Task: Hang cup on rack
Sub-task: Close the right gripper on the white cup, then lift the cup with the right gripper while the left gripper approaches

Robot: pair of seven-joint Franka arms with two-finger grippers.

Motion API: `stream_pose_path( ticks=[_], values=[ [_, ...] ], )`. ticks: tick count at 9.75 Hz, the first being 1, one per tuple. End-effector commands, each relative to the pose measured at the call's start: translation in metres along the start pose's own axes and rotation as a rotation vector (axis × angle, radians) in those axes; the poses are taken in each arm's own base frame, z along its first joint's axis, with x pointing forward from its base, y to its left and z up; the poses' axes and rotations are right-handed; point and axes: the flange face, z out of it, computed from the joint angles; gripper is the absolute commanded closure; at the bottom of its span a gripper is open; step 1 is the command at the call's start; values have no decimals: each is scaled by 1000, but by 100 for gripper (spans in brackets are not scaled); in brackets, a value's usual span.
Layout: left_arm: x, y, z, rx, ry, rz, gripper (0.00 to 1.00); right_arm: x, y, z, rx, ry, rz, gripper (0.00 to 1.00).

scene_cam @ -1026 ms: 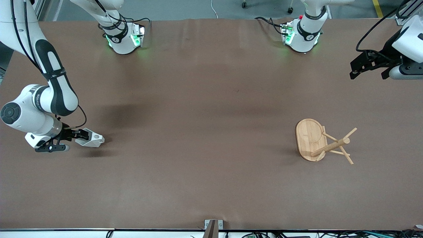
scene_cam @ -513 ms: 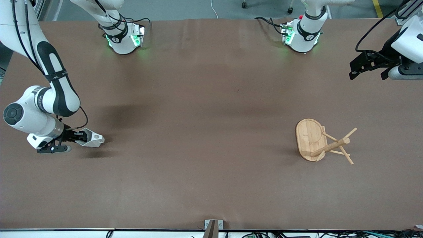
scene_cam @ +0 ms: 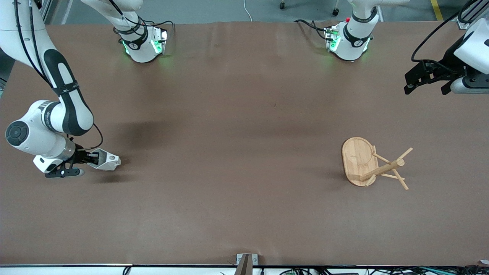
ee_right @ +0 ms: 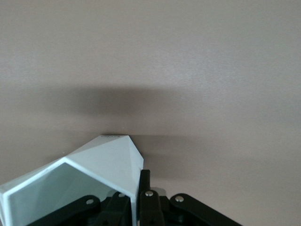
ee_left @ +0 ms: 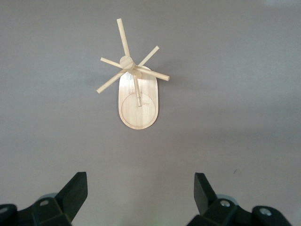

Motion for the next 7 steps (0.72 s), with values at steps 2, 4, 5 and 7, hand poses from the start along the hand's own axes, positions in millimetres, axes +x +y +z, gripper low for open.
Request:
stream_pose_path(
  ticks=[2, 4, 5, 7],
  values=[
    [4, 3, 10, 7, -21, 16, 0, 23, -39, -64, 92, -40, -82, 99],
    [3, 5, 9, 7, -20, 40, 0, 20, -95, -100, 337, -31, -16, 99],
    [1, 6, 9, 5, -23, 77, 0, 20, -135, -104, 460, -40, 0, 99],
    [1, 9, 12, 2, -34, 247, 0, 19, -238, -101, 651, -82, 62, 100]
  ],
)
